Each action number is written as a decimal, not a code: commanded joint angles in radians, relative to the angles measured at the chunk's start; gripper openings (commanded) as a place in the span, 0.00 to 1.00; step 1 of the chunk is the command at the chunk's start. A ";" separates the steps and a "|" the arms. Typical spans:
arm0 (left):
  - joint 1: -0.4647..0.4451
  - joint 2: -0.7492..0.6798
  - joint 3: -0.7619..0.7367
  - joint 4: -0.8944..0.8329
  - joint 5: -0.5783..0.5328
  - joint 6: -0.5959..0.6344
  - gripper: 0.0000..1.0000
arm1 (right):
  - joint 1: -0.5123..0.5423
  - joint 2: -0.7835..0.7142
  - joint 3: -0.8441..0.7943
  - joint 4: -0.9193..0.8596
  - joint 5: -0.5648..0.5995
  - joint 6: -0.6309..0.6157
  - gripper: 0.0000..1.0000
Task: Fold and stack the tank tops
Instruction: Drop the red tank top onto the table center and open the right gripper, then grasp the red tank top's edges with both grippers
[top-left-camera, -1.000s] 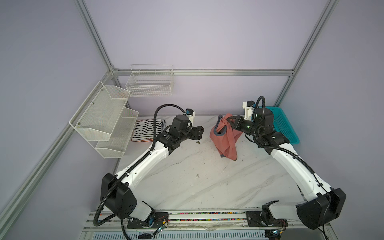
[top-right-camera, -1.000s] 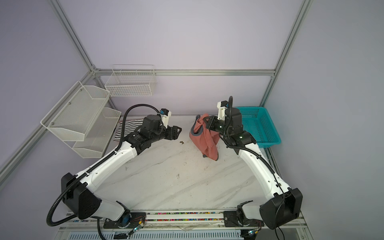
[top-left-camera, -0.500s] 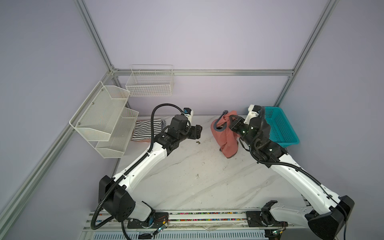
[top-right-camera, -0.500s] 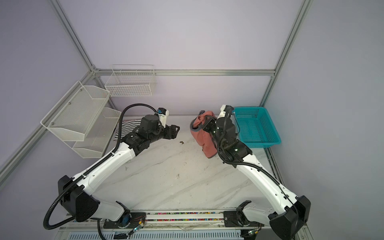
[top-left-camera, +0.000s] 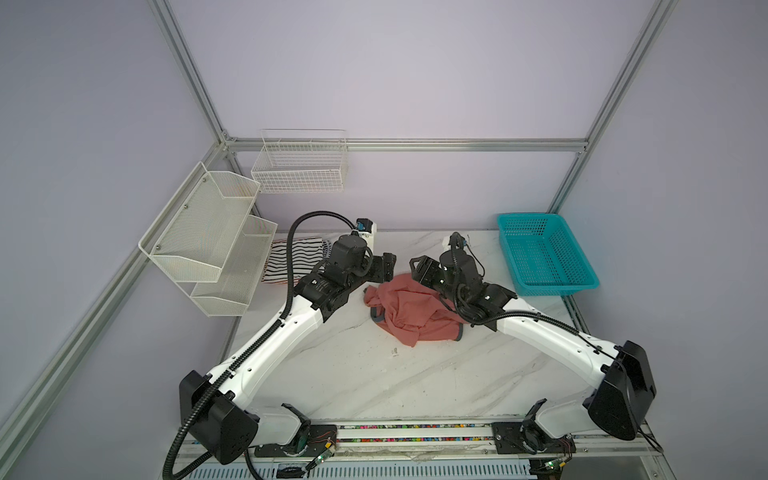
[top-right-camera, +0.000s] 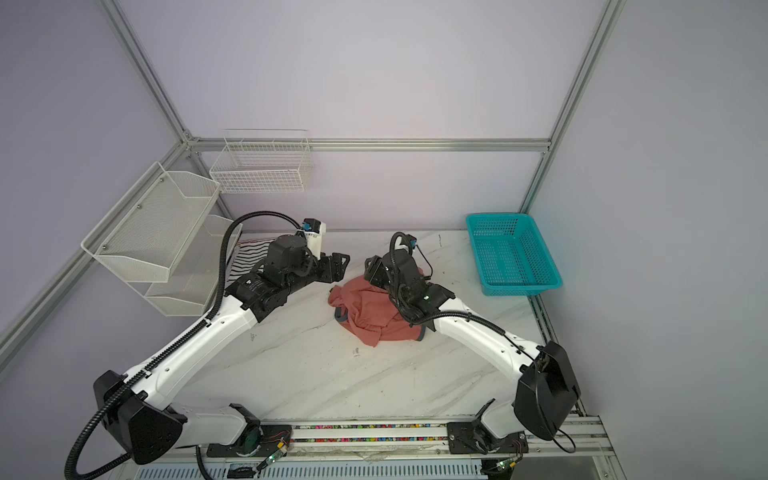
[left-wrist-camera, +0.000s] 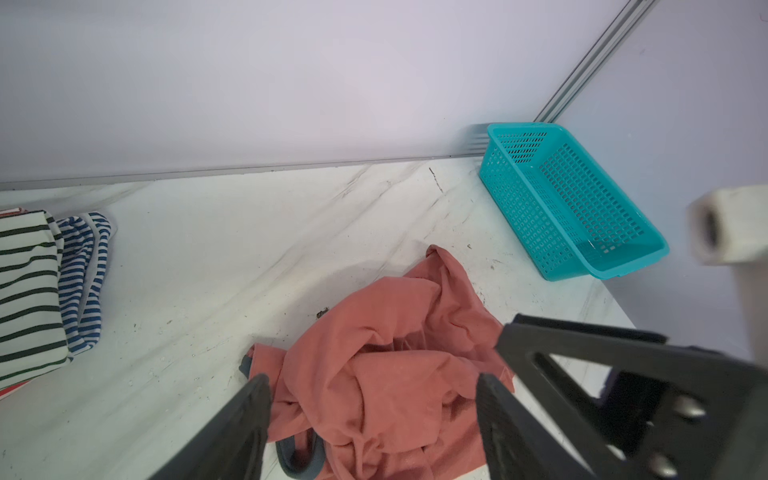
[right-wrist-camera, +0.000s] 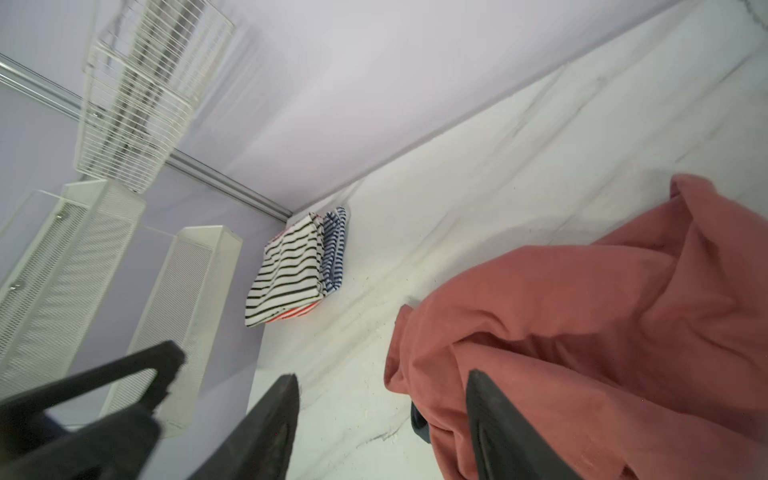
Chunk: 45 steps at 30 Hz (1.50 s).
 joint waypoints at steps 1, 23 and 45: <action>-0.004 -0.007 -0.046 -0.002 0.045 -0.053 0.76 | 0.003 -0.103 0.030 -0.086 0.106 -0.062 0.64; -0.191 0.307 -0.146 -0.207 0.272 -0.328 0.70 | -0.498 0.199 -0.108 -0.423 -0.196 -0.438 0.66; -0.203 0.514 -0.061 -0.228 0.213 -0.402 0.70 | -0.603 0.330 -0.202 -0.367 -0.238 -0.519 0.66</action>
